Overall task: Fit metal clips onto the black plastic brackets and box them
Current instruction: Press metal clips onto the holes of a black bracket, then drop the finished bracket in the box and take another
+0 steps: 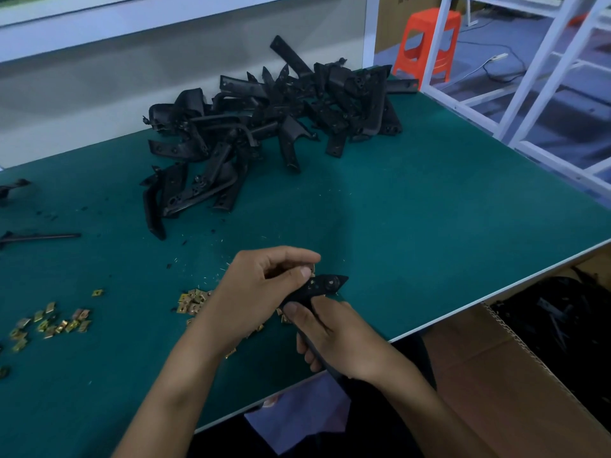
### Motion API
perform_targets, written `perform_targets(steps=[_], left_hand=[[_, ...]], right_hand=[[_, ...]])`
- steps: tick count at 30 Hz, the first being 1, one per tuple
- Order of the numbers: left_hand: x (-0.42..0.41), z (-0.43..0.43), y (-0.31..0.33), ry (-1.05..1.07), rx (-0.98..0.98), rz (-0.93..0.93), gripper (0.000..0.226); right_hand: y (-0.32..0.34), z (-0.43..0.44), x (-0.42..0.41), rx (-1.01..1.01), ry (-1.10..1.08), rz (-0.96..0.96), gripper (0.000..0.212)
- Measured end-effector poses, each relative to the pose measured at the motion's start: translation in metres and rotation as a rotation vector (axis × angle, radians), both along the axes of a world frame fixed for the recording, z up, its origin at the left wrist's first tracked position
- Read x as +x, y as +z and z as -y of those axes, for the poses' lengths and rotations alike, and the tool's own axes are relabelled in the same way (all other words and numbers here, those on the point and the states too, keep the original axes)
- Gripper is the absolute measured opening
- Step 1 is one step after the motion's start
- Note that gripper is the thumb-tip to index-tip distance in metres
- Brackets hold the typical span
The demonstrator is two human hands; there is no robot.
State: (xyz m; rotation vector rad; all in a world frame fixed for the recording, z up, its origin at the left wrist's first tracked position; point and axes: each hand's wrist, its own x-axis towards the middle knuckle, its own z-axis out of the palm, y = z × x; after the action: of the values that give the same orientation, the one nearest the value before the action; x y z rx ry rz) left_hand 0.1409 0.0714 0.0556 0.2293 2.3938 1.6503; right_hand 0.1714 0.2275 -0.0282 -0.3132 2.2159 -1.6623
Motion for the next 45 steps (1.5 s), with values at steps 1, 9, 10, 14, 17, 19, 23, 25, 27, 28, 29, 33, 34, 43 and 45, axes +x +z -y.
perform_targets(steps=[1,9,10,14,17,19,23,25,27,28,29,33,34,43,45], left_hand=[[0.000,0.000,-0.001,0.007,0.008,0.008,0.026],[0.001,-0.009,-0.001,0.045,0.015,0.050,0.021],[0.001,-0.009,-0.001,0.047,0.007,0.052,0.021],[0.003,-0.006,-0.002,0.019,-0.028,0.025,0.021],[0.006,-0.004,-0.003,0.006,-0.038,-0.005,0.023],[0.009,-0.004,-0.004,0.005,-0.055,-0.029,0.023],[0.011,-0.005,-0.006,0.017,-0.101,-0.059,0.022],[0.011,-0.004,-0.007,0.008,-0.100,-0.061,0.022],[0.012,-0.005,-0.006,0.005,-0.099,-0.065,0.023],[0.012,-0.005,-0.005,0.007,-0.100,-0.067,0.023],[0.013,-0.005,-0.005,0.006,-0.099,-0.067,0.024],[0.014,-0.004,-0.001,-0.002,-0.052,-0.053,0.025],[0.013,-0.004,0.000,0.014,-0.031,-0.043,0.027],[0.008,0.003,0.004,-0.093,-0.024,0.048,0.022],[0.011,0.002,0.005,-0.107,-0.118,-0.023,0.022]], right_hand=[[0.000,0.000,0.000,0.002,-0.002,0.005,0.049],[0.004,0.001,-0.001,0.043,0.006,0.060,0.045],[0.005,0.000,-0.002,0.047,0.009,0.063,0.047],[0.009,-0.001,-0.003,0.054,0.031,0.066,0.052],[0.010,-0.002,-0.004,0.049,0.043,0.079,0.053],[0.010,-0.003,-0.003,0.042,0.055,0.071,0.051],[0.012,-0.004,-0.001,-0.025,0.069,0.111,0.040],[0.013,-0.005,-0.001,-0.057,0.069,0.140,0.037],[0.014,-0.005,-0.002,-0.073,0.067,0.150,0.036],[0.015,-0.005,-0.001,-0.079,0.067,0.153,0.036],[0.016,-0.006,-0.001,-0.085,0.068,0.155,0.035],[0.014,-0.005,-0.001,-0.086,0.081,0.159,0.036],[0.014,-0.005,-0.001,-0.080,0.088,0.157,0.036],[0.010,-0.006,-0.006,-0.080,0.120,0.194,0.046],[0.011,-0.006,-0.006,-0.096,0.102,0.185,0.040]])
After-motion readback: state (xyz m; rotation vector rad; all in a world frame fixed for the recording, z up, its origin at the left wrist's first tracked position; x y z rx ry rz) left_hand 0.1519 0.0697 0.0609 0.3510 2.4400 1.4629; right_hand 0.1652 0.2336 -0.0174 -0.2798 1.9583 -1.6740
